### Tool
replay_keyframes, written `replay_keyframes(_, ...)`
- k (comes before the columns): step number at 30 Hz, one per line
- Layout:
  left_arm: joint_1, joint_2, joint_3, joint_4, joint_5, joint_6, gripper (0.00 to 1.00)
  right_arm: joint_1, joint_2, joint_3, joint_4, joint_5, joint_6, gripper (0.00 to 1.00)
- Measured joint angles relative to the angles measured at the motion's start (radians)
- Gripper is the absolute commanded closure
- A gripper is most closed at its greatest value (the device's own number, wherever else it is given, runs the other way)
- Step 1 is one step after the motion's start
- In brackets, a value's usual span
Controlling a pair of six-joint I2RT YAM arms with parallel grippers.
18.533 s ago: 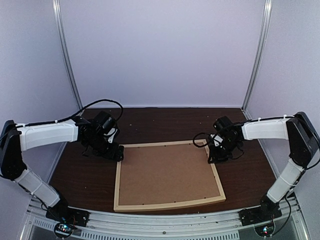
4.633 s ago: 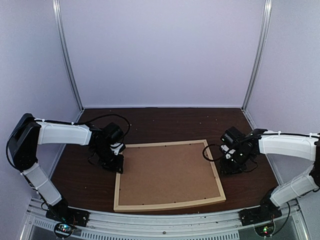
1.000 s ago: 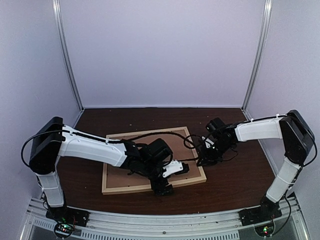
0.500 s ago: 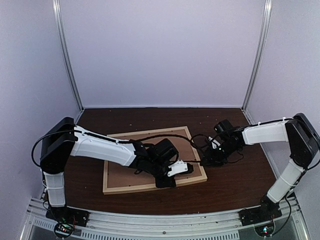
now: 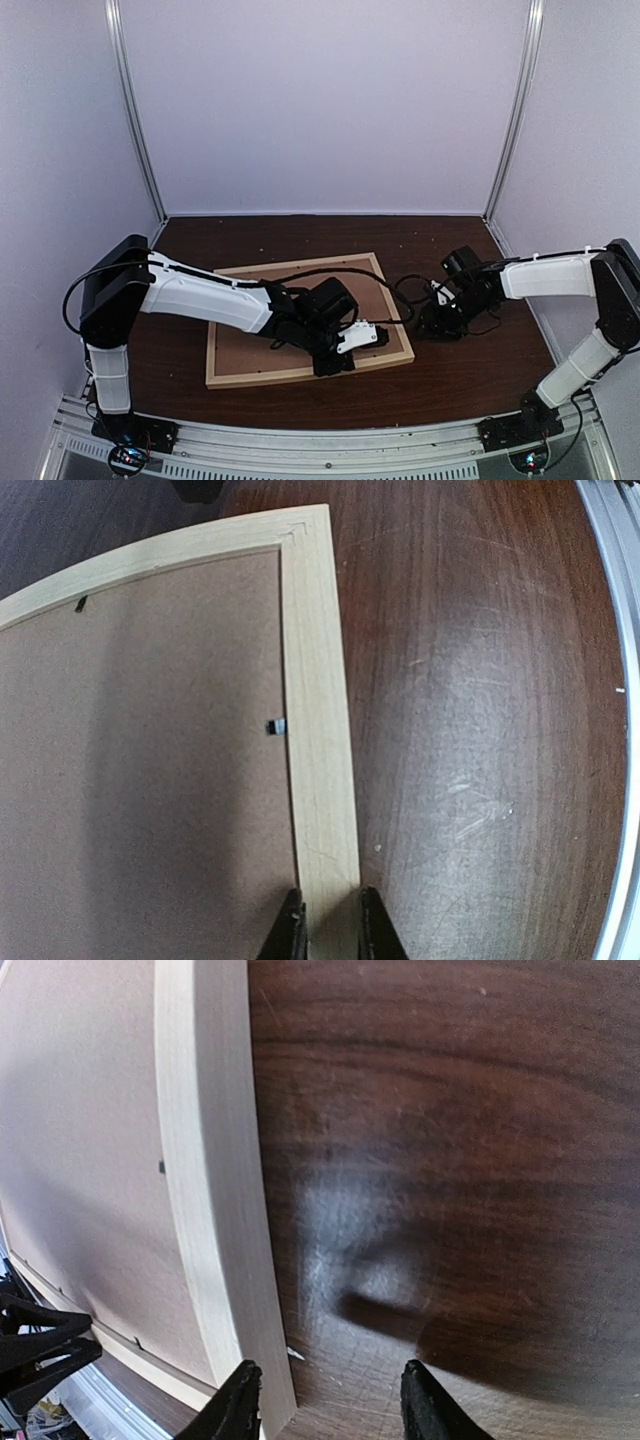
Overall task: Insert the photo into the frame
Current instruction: Pick up the photo frame from the center of the board.
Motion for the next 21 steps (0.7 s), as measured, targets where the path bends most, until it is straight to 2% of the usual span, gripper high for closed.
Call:
replay_keyframes(6,0.000,-0.014,-0.013,0.003,-0.002,-0.003,1.00,0.000,-0.043,-0.039,0.020,-0.021,0.043,0.31)
replay_keyframes(10,0.000,-0.024,-0.016,-0.012,-0.002,-0.003,1.00,0.000,-0.062,-0.061,0.062,-0.057,0.073,0.24)
replay_keyframes(21,0.000,-0.068,-0.008,-0.028,0.006,-0.025,1.00,0.003,-0.059,-0.160,0.266,-0.177,0.193,0.21)
